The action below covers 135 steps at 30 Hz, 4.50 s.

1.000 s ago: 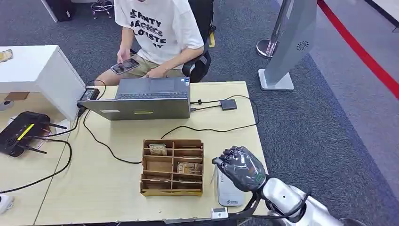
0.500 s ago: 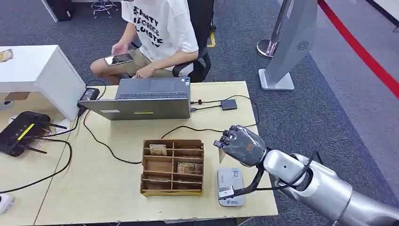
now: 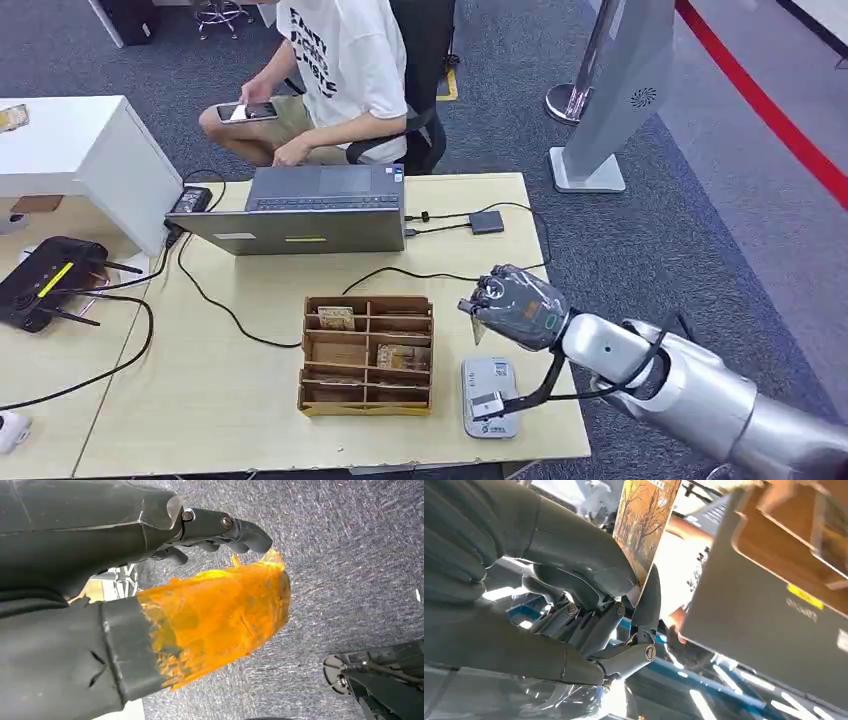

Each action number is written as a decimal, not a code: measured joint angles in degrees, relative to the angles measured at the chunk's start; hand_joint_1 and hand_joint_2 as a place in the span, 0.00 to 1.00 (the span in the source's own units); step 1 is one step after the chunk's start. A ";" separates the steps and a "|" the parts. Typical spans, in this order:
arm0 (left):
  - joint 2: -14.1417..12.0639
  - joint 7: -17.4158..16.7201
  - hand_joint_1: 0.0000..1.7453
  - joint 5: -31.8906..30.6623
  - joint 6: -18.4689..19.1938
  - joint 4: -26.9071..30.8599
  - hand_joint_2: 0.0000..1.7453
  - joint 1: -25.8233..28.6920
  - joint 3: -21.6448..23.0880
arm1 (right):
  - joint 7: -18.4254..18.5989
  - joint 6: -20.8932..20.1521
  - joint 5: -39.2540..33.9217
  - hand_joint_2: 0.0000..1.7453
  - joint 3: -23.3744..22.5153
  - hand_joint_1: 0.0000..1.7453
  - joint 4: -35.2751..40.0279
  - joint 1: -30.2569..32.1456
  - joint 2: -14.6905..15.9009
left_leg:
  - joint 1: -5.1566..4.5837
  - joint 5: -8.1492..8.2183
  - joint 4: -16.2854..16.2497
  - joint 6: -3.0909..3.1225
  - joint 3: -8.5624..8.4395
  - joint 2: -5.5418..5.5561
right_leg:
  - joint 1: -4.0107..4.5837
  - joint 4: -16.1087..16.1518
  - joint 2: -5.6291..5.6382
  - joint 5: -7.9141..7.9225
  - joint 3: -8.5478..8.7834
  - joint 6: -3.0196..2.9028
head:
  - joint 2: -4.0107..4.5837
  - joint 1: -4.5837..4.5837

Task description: Pass the card to the sensor for recognition and then transmit it.

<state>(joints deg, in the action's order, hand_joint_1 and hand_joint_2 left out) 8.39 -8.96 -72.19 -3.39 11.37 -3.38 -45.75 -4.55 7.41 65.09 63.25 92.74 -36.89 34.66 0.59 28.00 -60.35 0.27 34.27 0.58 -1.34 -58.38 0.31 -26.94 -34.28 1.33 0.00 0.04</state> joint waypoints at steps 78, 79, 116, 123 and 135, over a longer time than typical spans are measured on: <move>0.26 0.44 0.00 0.72 -0.15 0.00 0.00 0.09 -1.88 | -1.60 -11.02 -9.05 1.00 21.23 1.00 -0.85 -14.00 -1.85 | 0.00 0.00 0.00 -0.01 0.00 0.01 | 0.00 -0.01 0.01 0.00 -0.01 0.00 | 0.00 0.02; 0.26 0.46 0.00 0.72 -0.15 0.00 0.00 0.09 -1.90 | -1.62 -11.00 -9.05 1.00 21.31 1.00 -0.85 -14.01 -1.83 | 0.00 0.00 0.00 0.00 0.00 0.01 | 0.00 -0.01 0.01 0.00 -0.01 0.00 | 0.00 0.00; 0.31 0.48 0.00 0.55 -0.33 0.00 0.00 0.07 -2.51 | -5.29 -11.63 -9.93 1.00 24.48 1.00 -4.52 -10.05 -3.20 | 0.01 0.00 0.00 -0.01 0.01 0.01 | 0.01 -0.01 0.01 0.00 -0.01 0.00 | 0.00 0.00; 0.33 0.48 0.00 0.53 -0.33 0.00 0.00 0.08 -2.58 | -5.29 -11.85 -9.82 1.00 24.55 1.00 -5.14 -9.66 -4.13 | 0.01 0.00 0.00 0.00 0.01 0.01 | 0.00 -0.01 -0.01 0.00 0.00 0.00 | 0.00 0.00; 0.33 0.50 0.00 0.31 -0.28 0.00 0.00 0.08 -2.62 | -5.29 -11.85 -9.82 1.00 24.55 1.00 -5.62 -9.44 -4.26 | 0.01 0.00 0.00 0.00 0.01 0.01 | 0.00 -0.01 -0.01 0.00 0.00 0.00 | 0.00 0.00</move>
<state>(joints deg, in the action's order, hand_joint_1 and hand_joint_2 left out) 8.72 -8.46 -71.89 -3.67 11.37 -3.30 -48.37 -9.84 -4.44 55.28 87.80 87.12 -46.33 30.40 0.59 27.99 -60.35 0.27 34.28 0.60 -1.34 -58.39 0.30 -26.94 -34.28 1.33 0.00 0.04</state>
